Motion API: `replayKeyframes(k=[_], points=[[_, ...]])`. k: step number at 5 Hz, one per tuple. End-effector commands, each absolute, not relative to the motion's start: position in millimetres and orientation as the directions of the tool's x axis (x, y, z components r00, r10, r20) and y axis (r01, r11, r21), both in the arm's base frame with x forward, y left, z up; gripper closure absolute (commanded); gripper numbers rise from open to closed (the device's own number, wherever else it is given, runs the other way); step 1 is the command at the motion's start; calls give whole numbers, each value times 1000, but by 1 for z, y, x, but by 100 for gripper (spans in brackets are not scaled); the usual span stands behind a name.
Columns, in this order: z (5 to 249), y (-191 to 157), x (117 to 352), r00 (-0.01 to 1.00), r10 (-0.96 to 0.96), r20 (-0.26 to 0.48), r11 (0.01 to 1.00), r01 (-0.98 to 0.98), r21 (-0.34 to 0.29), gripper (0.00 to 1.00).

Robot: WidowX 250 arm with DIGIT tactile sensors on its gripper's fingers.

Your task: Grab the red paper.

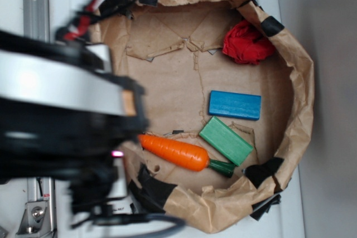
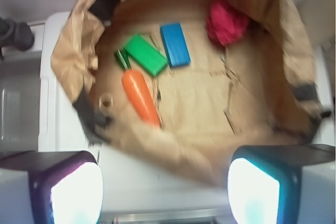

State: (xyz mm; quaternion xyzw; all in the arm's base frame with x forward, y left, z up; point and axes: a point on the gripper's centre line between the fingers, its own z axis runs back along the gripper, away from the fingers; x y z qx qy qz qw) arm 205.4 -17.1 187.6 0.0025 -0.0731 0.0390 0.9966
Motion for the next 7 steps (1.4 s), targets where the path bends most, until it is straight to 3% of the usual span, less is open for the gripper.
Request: replayKeyframes(k=[1, 4, 5, 6, 7], points=[[135, 28, 281, 941, 236, 244, 970, -243, 1, 0], [135, 28, 281, 941, 236, 244, 970, -243, 1, 0], [114, 42, 285, 872, 259, 416, 958, -286, 2, 0], [108, 44, 292, 803, 293, 519, 935, -354, 20, 0], [93, 55, 299, 784, 329, 527, 919, -394, 12, 0]])
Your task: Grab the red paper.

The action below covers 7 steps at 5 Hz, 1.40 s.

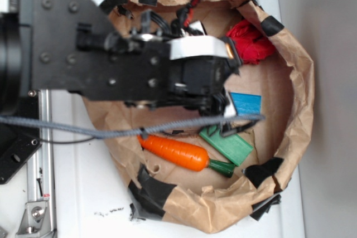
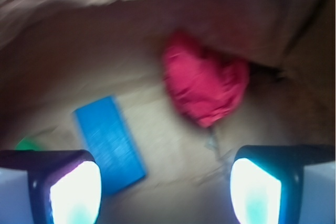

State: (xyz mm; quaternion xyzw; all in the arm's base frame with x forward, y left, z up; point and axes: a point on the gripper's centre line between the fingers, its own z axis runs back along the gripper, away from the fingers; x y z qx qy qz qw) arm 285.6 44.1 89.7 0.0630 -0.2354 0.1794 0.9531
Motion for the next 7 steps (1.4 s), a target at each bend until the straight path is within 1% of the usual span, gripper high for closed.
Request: replayKeyframes(k=[1, 2, 3, 4, 5, 6, 7], points=[[86, 70, 302, 776, 340, 531, 903, -426, 45, 0], [78, 63, 310, 798, 290, 528, 918, -387, 82, 0], [70, 80, 309, 794, 296, 532, 888, -434, 154, 0], [56, 91, 320, 810, 306, 501, 889, -431, 154, 0], [54, 92, 336, 826, 263, 499, 891, -406, 202, 0], [55, 86, 349, 836, 214, 505, 900, -369, 230, 0], [55, 84, 351, 844, 197, 499, 906, -351, 236, 100]])
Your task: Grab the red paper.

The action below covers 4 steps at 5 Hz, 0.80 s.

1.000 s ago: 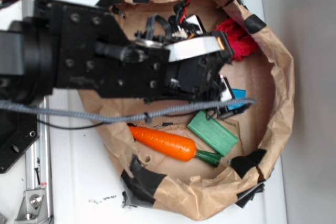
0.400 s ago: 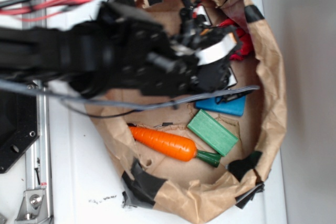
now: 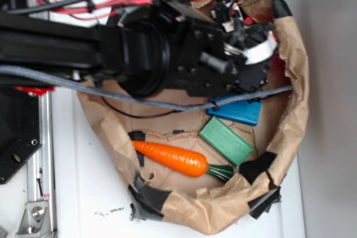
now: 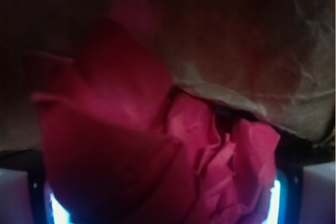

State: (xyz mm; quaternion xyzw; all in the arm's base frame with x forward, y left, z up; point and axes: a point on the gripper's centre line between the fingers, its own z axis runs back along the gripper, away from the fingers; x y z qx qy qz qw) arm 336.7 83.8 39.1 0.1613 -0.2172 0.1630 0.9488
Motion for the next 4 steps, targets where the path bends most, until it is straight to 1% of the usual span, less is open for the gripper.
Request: replayKeyframes(k=[1, 2, 3, 4], points=[[60, 81, 346, 860, 170, 482, 918, -316, 240, 100], [88, 66, 327, 910, 149, 386, 961, -225, 161, 100], [130, 52, 301, 967, 148, 207, 988, -153, 11, 100], [158, 49, 284, 987, 162, 20, 986, -161, -40, 100]])
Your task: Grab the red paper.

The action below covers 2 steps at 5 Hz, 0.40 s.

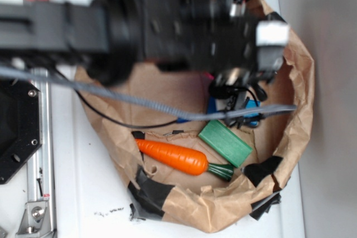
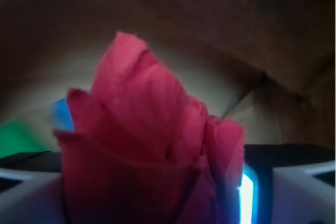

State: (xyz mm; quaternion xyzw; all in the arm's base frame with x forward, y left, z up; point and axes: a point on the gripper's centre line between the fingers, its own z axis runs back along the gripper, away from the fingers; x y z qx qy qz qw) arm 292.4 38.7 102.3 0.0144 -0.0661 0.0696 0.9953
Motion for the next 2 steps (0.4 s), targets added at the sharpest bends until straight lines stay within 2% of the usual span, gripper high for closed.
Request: replayKeyframes(k=[1, 2], points=[[168, 44, 270, 995, 96, -34, 992, -98, -74, 100], [170, 39, 264, 999, 43, -13, 998, -44, -41, 100]])
